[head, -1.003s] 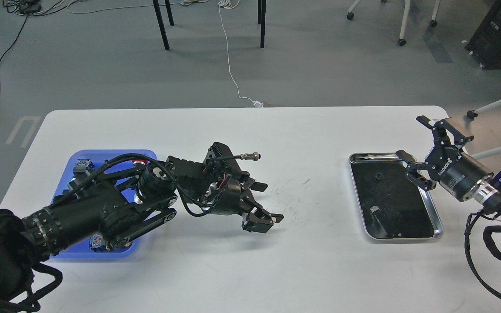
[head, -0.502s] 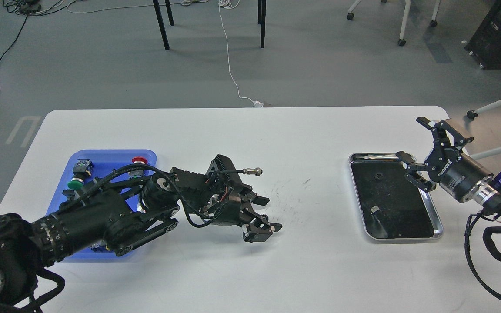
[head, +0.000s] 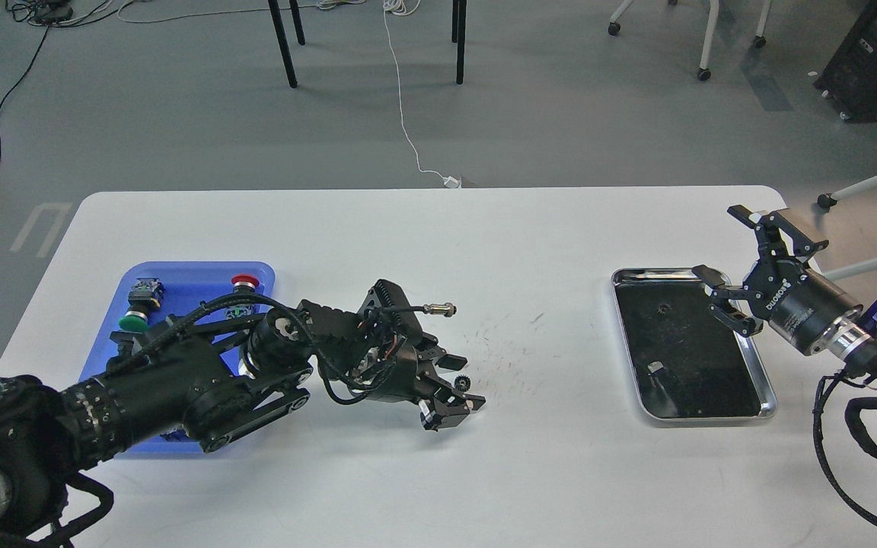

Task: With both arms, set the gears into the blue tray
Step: 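Grasp the black gear from the table with the left gripper, then carry the gear to the blue tray and insert it into a part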

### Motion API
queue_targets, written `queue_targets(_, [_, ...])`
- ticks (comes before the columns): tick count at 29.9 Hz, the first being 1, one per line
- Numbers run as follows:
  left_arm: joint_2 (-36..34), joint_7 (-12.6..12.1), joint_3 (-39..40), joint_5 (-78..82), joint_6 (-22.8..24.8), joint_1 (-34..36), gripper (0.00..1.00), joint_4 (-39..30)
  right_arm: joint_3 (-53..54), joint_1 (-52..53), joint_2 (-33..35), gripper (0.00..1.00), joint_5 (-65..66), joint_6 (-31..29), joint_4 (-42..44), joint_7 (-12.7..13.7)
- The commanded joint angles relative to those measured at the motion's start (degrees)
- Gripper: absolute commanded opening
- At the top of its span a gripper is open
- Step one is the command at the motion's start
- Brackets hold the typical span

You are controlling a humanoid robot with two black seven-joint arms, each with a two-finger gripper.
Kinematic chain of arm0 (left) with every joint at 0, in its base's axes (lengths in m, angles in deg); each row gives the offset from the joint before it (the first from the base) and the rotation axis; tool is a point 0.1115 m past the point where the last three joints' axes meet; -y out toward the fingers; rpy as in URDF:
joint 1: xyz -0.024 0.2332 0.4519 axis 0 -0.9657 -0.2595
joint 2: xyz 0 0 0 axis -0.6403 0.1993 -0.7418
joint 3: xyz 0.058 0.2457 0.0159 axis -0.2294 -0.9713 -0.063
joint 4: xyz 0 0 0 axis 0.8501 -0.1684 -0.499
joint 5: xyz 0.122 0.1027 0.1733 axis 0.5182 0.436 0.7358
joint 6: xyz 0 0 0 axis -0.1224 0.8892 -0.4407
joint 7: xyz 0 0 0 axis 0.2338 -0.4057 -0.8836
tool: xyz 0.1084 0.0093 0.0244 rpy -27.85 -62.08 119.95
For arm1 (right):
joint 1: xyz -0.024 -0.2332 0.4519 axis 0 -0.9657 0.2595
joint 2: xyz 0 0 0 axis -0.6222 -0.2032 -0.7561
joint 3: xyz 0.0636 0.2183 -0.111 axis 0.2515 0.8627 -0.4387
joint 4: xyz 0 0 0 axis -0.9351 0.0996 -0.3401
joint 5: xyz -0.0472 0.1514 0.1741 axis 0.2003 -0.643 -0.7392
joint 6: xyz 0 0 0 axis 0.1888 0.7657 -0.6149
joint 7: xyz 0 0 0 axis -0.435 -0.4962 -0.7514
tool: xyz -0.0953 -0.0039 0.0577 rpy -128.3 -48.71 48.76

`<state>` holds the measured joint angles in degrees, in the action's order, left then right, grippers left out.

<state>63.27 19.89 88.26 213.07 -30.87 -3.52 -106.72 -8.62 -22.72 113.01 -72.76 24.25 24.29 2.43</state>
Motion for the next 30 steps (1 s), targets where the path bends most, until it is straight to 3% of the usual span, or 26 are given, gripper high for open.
queue_targets(1, [0.1, 0.0, -0.1, 0.0, 0.0, 0.0, 0.28, 0.7, 0.0, -0.1, 0.0, 0.98, -0.1, 0.0, 0.0, 0.0])
queue_targets(7, [-0.3, 0.0, -0.1, 0.0, -0.9, 0.0, 0.13, 0.7, 0.4, -0.1, 0.0, 0.98, 0.0, 0.0, 0.0, 0.0])
queue_targets(16, [-2.6, 0.0, 0.8, 0.0, -2.8, 0.4, 0.11, -1.3, 0.5, -0.1, -0.1, 0.98, 0.0, 0.1, 0.0, 0.0])
queue_targets(22, [-14.9, 0.0, 9.5, 0.0, -2.3, 2.0, 0.12, -12.4, 1.1, -0.1, 0.1, 0.98, 0.0, 0.1, 0.0, 0.0])
queue_targets(30, [-39.5, 0.0, 9.1, 0.0, -3.6, 0.1, 0.13, -19.6, 1.0, -0.2, 0.1, 0.98, 0.0, 0.1, -0.3, 0.0])
